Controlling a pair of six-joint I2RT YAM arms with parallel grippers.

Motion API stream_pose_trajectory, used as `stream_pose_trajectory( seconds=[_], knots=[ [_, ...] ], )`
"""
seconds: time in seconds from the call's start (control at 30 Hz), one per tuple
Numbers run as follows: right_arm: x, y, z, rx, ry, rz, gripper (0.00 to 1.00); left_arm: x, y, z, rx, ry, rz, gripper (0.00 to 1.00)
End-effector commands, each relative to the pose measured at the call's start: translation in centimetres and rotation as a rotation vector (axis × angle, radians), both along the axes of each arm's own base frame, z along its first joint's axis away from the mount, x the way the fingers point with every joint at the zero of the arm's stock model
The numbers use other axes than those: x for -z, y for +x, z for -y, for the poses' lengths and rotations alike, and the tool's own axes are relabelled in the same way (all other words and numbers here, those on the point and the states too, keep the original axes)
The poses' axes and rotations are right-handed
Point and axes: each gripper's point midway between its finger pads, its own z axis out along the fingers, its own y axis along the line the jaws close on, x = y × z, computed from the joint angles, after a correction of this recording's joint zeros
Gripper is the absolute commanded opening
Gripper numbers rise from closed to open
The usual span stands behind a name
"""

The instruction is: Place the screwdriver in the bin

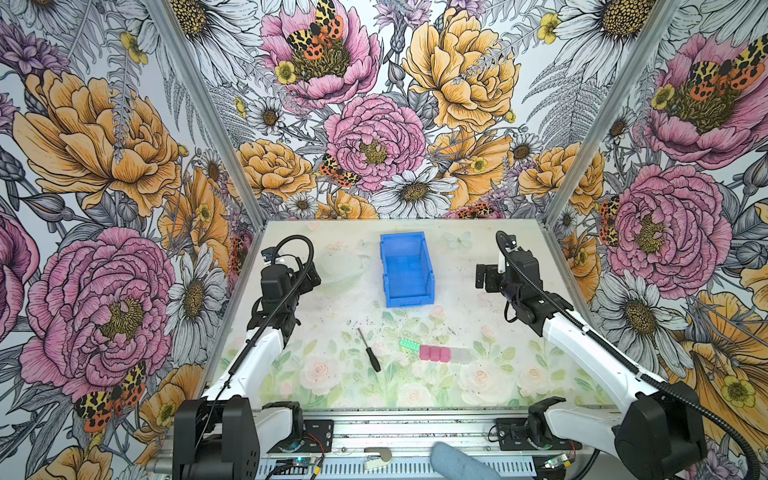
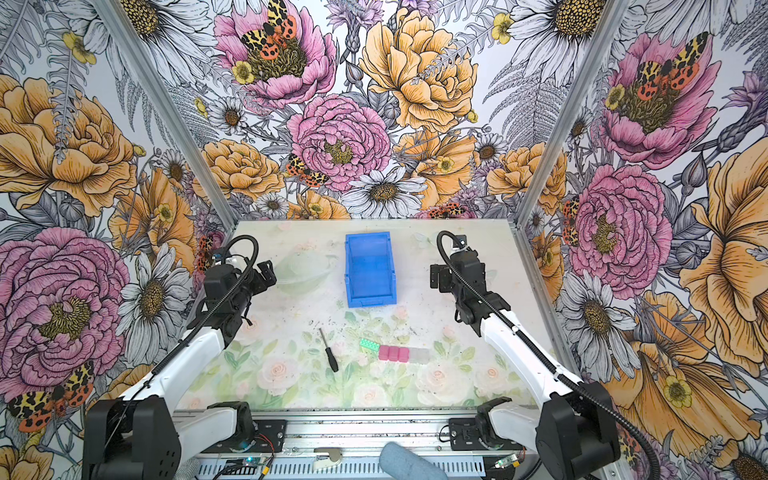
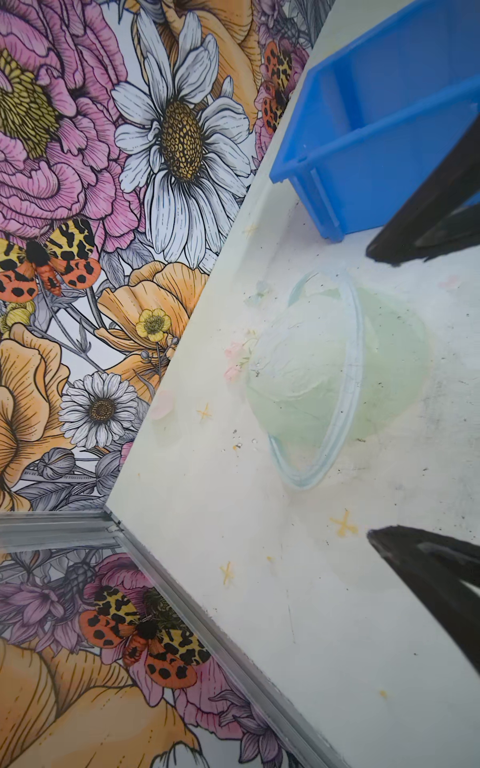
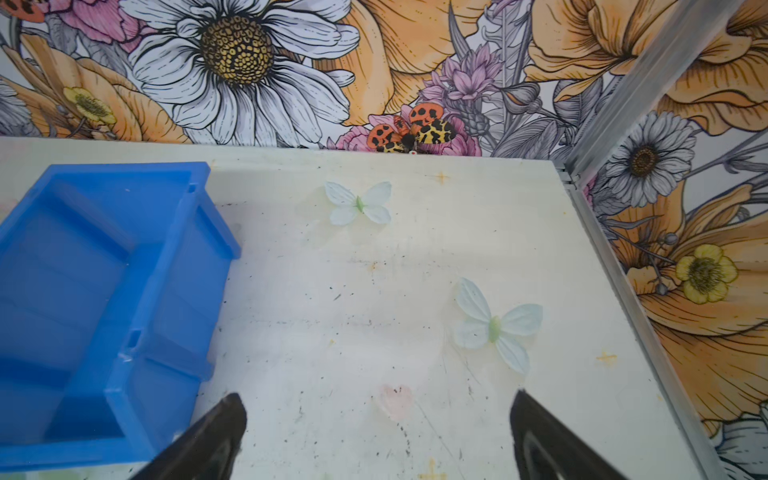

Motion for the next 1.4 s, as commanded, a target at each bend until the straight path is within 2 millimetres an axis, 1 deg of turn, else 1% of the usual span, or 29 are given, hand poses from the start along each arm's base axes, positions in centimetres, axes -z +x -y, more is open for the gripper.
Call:
stream_pose_trajectory(
  seconds=[0.0, 0.13, 0.23, 0.3, 0.43, 0.53, 0.63, 0.73, 0.93, 1.03, 1.23, 1.37],
  knots=[
    [0.3, -1.7, -1.6, 0.007, 0.002, -0.106, 0.99, 3.3, -2.1, 1.0, 0.000, -0.109, -0.163, 0.99],
    [0.2, -3.2, -5.9, -0.066, -0.007, -0.139, 1.00, 3.5, -3.1, 1.8, 0.013, -0.161, -0.203, 0.99],
    [0.2, -4.3, -8.8, -0.116, -0.020, -0.156, 0.99, 3.9, -3.6, 2.9, 0.050, -0.176, -0.259, 0.99],
    [0.5, -4.8, -10.8, -0.154, -0.004, -0.182, 1.00, 4.4, -4.0, 3.6, 0.076, -0.196, -0.293, 0.99],
    [2.1, -6.0, -14.3, -0.217, -0.001, -0.262, 1.00, 5.2, -4.7, 5.8, 0.167, -0.230, -0.348, 0.99],
    [2.5, -7.5, -17.3, -0.277, -0.020, -0.295, 0.99, 5.5, -5.3, 7.8, 0.237, -0.267, -0.391, 0.99],
    [3.0, -8.4, -19.6, -0.330, -0.026, -0.325, 0.99, 6.0, -6.4, 9.7, 0.284, -0.243, -0.472, 0.99],
    [4.0, -9.4, -21.4, -0.384, -0.036, -0.358, 1.00, 6.2, -7.3, 11.0, 0.303, -0.243, -0.502, 0.99],
    [5.1, -10.6, -24.0, -0.451, -0.040, -0.399, 0.99, 6.2, -8.4, 12.1, 0.357, -0.284, -0.527, 0.99],
    [5.8, -11.2, -25.2, -0.487, -0.048, -0.420, 1.00, 6.3, -9.2, 12.2, 0.376, -0.284, -0.551, 0.99],
    [7.3, -12.9, -27.8, -0.573, -0.042, -0.485, 0.99, 5.6, -10.3, 12.3, 0.398, -0.315, -0.532, 0.99],
    [8.3, -13.9, -29.2, -0.620, -0.029, -0.528, 1.00, 5.9, -11.2, 12.2, 0.399, -0.368, -0.562, 0.99]
  ],
)
